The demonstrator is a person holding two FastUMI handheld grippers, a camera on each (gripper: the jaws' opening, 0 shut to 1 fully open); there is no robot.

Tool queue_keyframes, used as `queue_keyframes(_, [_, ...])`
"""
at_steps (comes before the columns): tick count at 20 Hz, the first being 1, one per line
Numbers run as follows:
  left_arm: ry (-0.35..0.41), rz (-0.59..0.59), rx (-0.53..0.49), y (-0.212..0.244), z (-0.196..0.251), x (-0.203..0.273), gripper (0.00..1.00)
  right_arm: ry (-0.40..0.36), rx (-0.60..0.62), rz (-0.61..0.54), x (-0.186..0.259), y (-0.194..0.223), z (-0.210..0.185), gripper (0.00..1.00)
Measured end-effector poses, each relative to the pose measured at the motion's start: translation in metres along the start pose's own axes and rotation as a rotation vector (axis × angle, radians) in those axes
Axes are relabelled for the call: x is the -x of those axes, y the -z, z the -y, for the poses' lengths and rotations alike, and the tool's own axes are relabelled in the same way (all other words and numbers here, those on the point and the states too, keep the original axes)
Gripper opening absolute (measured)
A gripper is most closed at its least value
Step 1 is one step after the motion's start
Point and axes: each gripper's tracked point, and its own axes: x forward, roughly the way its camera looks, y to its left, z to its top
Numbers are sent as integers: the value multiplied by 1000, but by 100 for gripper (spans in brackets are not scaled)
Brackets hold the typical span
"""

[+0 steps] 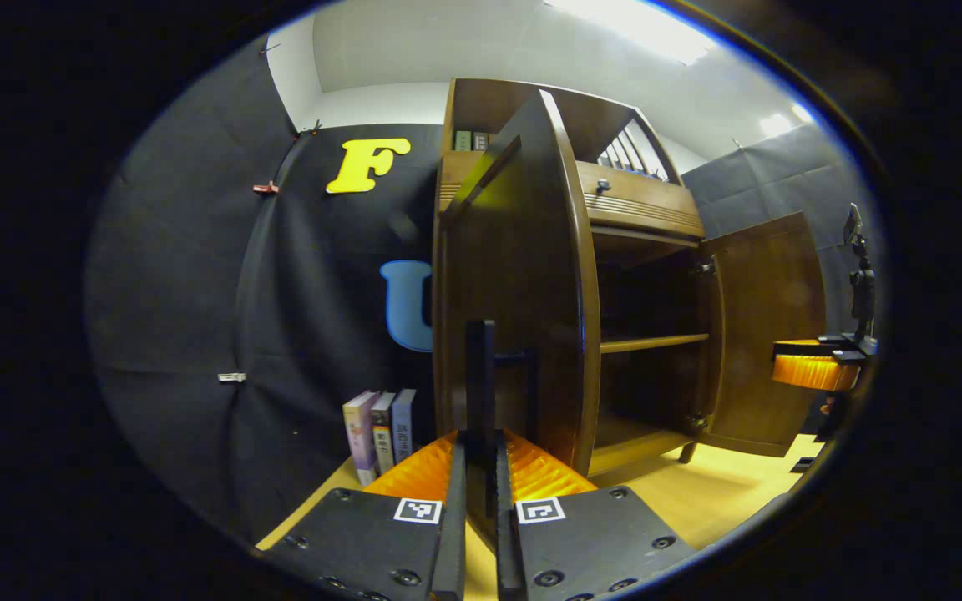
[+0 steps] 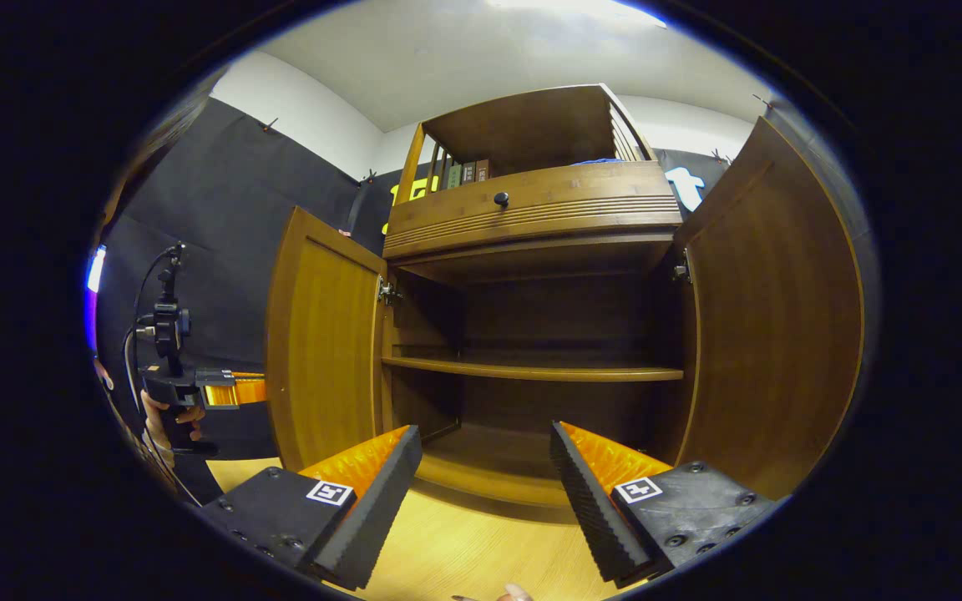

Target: Open the right door of the double-door shoe cabinet with the right hand, and open the left door with the left hand.

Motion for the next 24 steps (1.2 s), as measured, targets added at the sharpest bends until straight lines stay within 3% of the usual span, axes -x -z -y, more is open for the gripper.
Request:
queue_keyframes(2, [-56, -5, -1, 2, -18, 4, 19, -7, 5, -5, -6, 3, -6, 98])
queue_keyframes(4, [-93, -16, 20, 4, -30, 7, 10, -33, 2, -7, -11, 2, -16, 99])
queue_keyframes(8, [-85, -55, 70, 9, -30, 32, 2, -53, 5, -1, -20, 2, -18, 100])
queue_keyframes(11, [-54, -39, 68, -5, -10, 58, 5, -46, 1, 6, -27, 1, -14, 100])
queue_keyframes(13, [9, -5, 93, -21, 16, 70, 5, -17, -7, 10, -35, -1, -5, 95])
queue_keyframes(16, [94, 11, 115, -33, 52, 61, 5, 104, 18, 8, -46, -1, 22, 97])
queue_keyframes(20, [144, 16, 75, -39, 93, 25, 5, 184, 50, 13, -48, -6, 32, 97])
queue_keyframes(24, [148, 39, 50, -45, 126, -21, 6, 252, 35, -2, -45, -7, 42, 97])
